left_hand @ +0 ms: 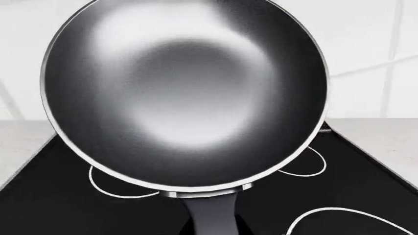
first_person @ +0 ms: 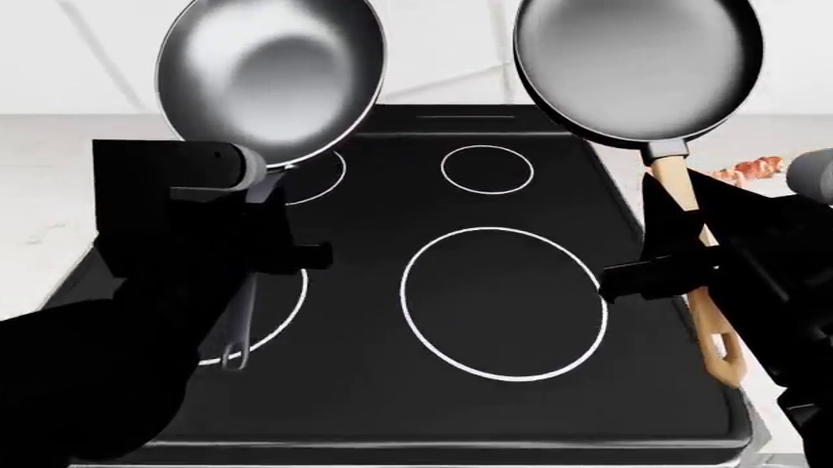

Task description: Place both pans onto different burners. Then place the garlic and the skewer on different pans.

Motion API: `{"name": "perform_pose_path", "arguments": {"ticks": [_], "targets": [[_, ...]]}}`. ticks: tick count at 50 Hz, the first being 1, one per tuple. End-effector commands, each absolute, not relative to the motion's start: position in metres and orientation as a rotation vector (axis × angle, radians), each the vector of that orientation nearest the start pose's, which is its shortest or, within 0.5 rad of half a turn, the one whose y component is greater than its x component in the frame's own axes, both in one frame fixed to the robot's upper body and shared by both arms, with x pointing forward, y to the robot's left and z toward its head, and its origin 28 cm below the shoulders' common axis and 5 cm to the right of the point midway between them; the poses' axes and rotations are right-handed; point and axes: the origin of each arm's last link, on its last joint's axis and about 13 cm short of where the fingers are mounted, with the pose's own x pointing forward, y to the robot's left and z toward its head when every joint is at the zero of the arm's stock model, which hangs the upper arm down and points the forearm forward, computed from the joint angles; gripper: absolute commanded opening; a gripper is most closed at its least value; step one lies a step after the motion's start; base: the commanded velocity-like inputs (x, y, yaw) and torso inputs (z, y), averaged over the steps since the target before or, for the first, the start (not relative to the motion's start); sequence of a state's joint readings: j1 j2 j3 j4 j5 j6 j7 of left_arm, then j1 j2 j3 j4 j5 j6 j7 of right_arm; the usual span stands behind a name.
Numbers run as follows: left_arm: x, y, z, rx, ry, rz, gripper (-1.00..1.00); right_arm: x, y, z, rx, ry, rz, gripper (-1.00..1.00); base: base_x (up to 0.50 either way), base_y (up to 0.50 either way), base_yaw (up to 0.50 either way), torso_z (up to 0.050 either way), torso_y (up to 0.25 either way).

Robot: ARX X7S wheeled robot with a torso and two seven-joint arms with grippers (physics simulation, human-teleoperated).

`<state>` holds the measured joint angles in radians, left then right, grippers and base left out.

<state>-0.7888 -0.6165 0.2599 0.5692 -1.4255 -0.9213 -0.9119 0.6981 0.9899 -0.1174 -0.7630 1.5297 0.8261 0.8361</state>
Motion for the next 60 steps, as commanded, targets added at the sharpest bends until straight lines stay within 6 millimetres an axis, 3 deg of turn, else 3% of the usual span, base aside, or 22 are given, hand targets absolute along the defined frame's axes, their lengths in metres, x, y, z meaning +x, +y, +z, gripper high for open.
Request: {"name": "perform_pose_path", "arguments": {"ticks": [1,11,21,31,36,51,60], "targets": [[0.228,0.217,0.248,-0.067,0.017,-0.115,-1.0,0.186,-0.161,0.274,-0.117,-0.169,0.039,-1.0,0.0,0.49,0.0,0.01,0.0],[0.229,0.216,0.248,-0.068,0.016,-0.114,-1.0,0.186,-0.163,0.273,-0.11,-0.171,0.036,-1.0,0.0,0.49,0.0,0.001,0.004],[0.23,0.217,0.247,-0.054,0.017,-0.116,-1.0,0.187,-0.162,0.271,-0.119,-0.163,0.039,-1.0,0.0,0.0,0.0,0.001,0.003],[0.225,0.235,0.251,-0.011,0.03,-0.061,-1.0,0.197,-0.161,0.27,-0.104,-0.172,0.079,-1.0,0.0,0.0,0.0,0.001,0.003],[0.239,0.256,0.259,0.004,0.035,-0.027,-1.0,0.199,-0.161,0.268,-0.096,-0.174,0.096,-1.0,0.0,0.0,0.0,0.002,0.004],[0.23,0.286,0.293,0.083,0.027,-0.312,-1.0,0.202,-0.16,0.269,-0.101,-0.182,0.111,-1.0,0.0,0.0,0.0,0.001,0.004],[0.229,0.31,0.296,0.166,0.046,-0.32,-1.0,0.204,-0.159,0.27,-0.104,-0.182,0.118,-1.0,0.0,0.0,0.0,0.001,0.004]]}}
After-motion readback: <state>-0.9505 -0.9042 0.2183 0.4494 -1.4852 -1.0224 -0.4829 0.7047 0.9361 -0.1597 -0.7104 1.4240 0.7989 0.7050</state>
